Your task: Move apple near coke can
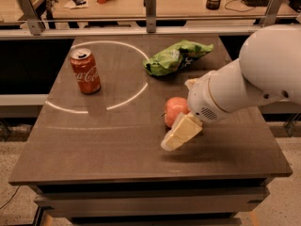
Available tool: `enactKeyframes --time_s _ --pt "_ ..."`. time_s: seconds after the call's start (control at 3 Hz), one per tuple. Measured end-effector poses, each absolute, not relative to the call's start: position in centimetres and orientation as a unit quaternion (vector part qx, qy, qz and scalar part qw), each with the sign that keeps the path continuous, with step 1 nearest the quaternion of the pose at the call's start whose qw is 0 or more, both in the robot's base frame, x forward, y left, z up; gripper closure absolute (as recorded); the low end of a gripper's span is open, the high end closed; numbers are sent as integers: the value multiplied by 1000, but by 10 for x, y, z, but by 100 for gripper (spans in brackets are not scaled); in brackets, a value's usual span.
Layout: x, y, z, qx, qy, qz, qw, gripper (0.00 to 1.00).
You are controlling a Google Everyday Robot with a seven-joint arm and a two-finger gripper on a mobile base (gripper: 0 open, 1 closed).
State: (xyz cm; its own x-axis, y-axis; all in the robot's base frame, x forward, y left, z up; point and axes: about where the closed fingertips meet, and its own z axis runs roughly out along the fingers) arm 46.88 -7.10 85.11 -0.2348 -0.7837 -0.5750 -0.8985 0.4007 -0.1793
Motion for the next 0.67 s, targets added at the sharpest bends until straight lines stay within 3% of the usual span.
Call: enactKeyframes --time_s 0.67 --pt "466 -71 846 -547 774 98 304 41"
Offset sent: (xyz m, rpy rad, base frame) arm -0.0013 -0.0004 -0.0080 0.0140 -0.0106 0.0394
